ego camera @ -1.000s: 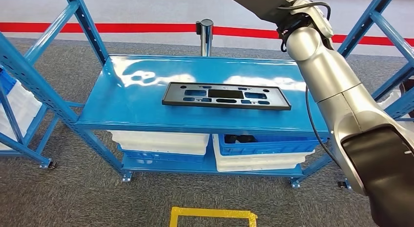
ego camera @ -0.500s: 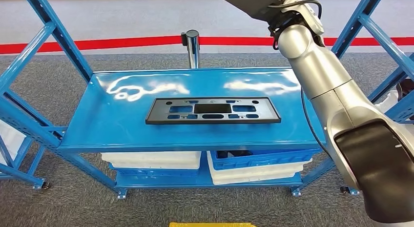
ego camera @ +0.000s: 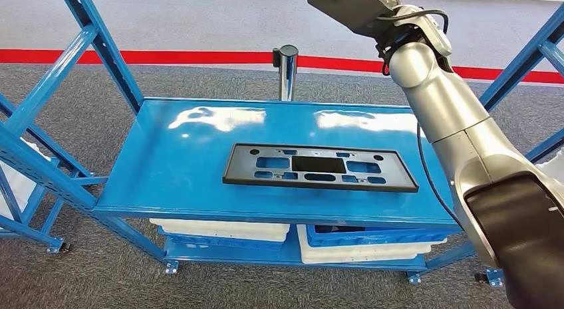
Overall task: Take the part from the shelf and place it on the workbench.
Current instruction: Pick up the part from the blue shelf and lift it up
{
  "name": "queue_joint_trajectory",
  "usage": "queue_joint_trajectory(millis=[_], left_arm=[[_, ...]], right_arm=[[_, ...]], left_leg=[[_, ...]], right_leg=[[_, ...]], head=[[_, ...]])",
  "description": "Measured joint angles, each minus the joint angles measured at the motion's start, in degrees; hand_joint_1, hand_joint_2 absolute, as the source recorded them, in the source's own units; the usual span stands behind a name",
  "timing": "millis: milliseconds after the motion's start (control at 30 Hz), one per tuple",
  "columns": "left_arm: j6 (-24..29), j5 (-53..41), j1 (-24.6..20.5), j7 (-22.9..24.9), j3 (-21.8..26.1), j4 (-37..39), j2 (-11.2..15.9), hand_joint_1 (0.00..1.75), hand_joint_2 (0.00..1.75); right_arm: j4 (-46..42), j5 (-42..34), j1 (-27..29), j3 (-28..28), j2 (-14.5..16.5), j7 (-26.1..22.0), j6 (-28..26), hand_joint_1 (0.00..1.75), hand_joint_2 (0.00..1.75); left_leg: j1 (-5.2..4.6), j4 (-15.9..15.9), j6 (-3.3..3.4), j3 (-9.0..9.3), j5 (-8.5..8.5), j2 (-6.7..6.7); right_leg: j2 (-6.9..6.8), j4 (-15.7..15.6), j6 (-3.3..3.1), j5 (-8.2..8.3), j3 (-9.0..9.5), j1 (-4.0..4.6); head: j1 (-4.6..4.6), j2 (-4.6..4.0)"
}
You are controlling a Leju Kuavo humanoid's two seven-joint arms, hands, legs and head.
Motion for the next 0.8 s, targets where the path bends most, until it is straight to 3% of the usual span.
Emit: queue_joint_trajectory(millis=[67, 133, 267, 400, 567, 733, 800], left_arm=[[0.25, 0.28, -0.01, -0.1, 0.0, 0.0, -0.09, 0.0, 0.0], [0.49, 0.71, 0.0, -0.34, 0.0, 0.0, -0.13, 0.0, 0.0], [0.93, 1.59, 0.42, -0.72, 0.0, 0.0, -0.13, 0.0, 0.0], [1.39, 2.16, 0.91, -0.73, 0.04, 0.0, -0.1, 0.0, 0.0], [1.88, 2.62, 1.27, -0.73, 0.22, 0.0, -0.04, 0.0, 0.0], [2.53, 2.74, 1.24, -0.53, 0.68, 0.0, 0.13, 0.0, 0.0], [2.61, 2.3, 1.15, -0.13, 0.74, 0.0, 0.17, 0.0, 0.0]], right_arm=[[-1.08, 0.56, 1.21, 0.44, -0.81, -0.43, 0.99, 0.0, 0.0], [-2.82, 0.76, 2.89, 1.16, -2.01, -1.04, 1.74, 0.0, 0.0], [-8.42, 0.14, 8.01, 2.16, -6.58, -2.7, 2.93, 0.0, 0.0], [-16.15, -0.34, 15.64, 2.79, -12.97, -4.73, 4.43, 0.0, 0.0], [-25.54, 0.43, 27.04, 3.61, -19.52, -7.31, 5.55, 0.0, 0.0], [-33.11, 3.67, 37.5, 5.2, -22.88, -9.19, 5.64, 0.0, 0.0], [-34.49, 6.95, 40.57, 6.8, -22.54, -9.69, 5.22, 0.0, 0.87]], left_leg=[[-0.12, 0.09, -0.44, 0.61, -0.49, -0.23], [-0.36, 0.2, -0.85, 0.89, -0.93, -0.37], [-0.32, -0.14, -0.73, 1.39, -1.16, -0.43], [-0.32, -0.57, -1.13, 1.99, -1.31, -0.42], [-0.32, -0.67, -1.69, 2.31, -1.7, -0.42], [-0.36, -0.67, -1.72, 2.34, -1.99, -0.43], [-0.37, -0.68, -1.73, 2.33, -2.07, -0.4]], right_leg=[[-0.03, -7.76, -0.11, 4.93, 2.54, 0.08], [-0.03, -12.39, -0.29, 6.87, 4.31, 0.09], [0.02, -12.91, -0.55, 6.67, 4.91, 0.09], [0.05, -12.91, -0.97, 6.26, 5.3, 0.14], [0.05, -12.9, -1.07, 5.81, 5.62, 0.19], [0.04, -12.93, -1.01, 5.55, 5.7, 0.16], [0.06, -12.97, -1.02, 5.51, 5.73, 0.15]], head=[[0.57, 0.0], [0.59, 0.0], [-0.46, 0.0], [-1.13, 0.0], [-1.38, 0.0], [-1.42, 0.0], [-1.39, 0.0]])
